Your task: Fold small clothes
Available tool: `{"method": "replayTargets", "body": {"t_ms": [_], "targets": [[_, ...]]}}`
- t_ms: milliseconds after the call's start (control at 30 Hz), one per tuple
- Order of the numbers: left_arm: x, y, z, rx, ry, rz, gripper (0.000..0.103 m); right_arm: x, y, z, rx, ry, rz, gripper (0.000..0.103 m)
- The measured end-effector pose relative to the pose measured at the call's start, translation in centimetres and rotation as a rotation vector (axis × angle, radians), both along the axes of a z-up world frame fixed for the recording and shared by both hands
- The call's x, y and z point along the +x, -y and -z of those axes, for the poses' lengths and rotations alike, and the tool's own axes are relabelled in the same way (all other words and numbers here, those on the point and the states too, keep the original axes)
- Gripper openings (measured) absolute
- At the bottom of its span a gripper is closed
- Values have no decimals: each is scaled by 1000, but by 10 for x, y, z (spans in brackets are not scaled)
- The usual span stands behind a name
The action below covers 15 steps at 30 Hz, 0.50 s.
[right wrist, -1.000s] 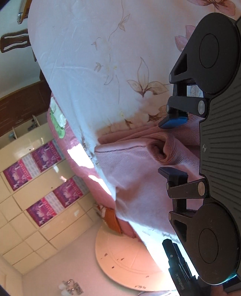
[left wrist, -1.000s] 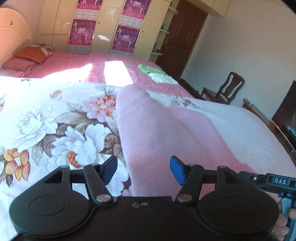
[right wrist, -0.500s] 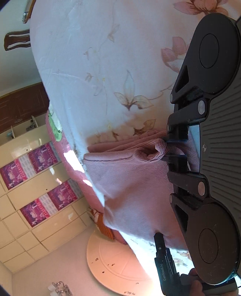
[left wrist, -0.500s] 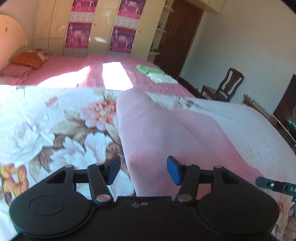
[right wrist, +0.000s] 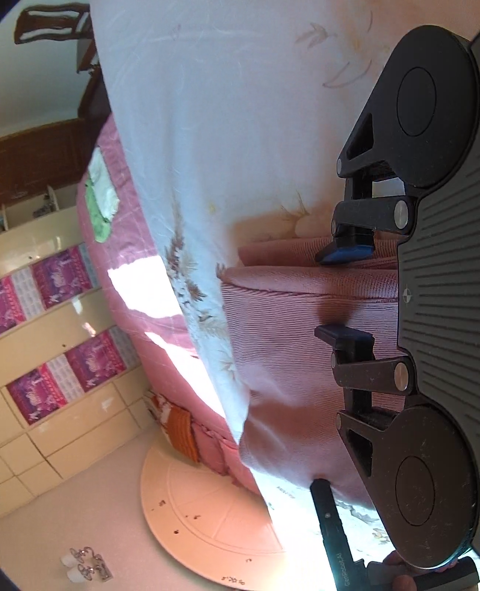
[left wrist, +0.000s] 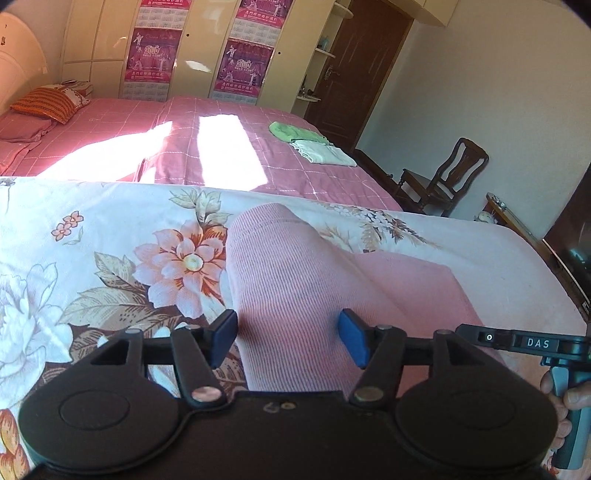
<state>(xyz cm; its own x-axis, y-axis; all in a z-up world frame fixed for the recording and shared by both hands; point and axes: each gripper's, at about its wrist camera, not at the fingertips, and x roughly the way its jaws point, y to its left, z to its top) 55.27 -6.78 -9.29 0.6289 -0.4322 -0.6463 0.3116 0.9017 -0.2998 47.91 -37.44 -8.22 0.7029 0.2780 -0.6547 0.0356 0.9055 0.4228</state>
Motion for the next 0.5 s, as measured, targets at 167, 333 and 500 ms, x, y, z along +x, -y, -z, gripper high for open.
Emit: {"method": "replayTargets", "body": {"t_ms": [167, 333, 500], "targets": [[4, 0, 8, -35, 3, 28, 67, -33, 2, -4, -33, 127, 50, 9], [13, 15, 29, 76, 9, 50, 78, -34, 7, 17, 4, 80, 120, 9], [5, 13, 12, 97, 20, 48, 73, -35, 2, -2, -100, 65, 93, 20]]}}
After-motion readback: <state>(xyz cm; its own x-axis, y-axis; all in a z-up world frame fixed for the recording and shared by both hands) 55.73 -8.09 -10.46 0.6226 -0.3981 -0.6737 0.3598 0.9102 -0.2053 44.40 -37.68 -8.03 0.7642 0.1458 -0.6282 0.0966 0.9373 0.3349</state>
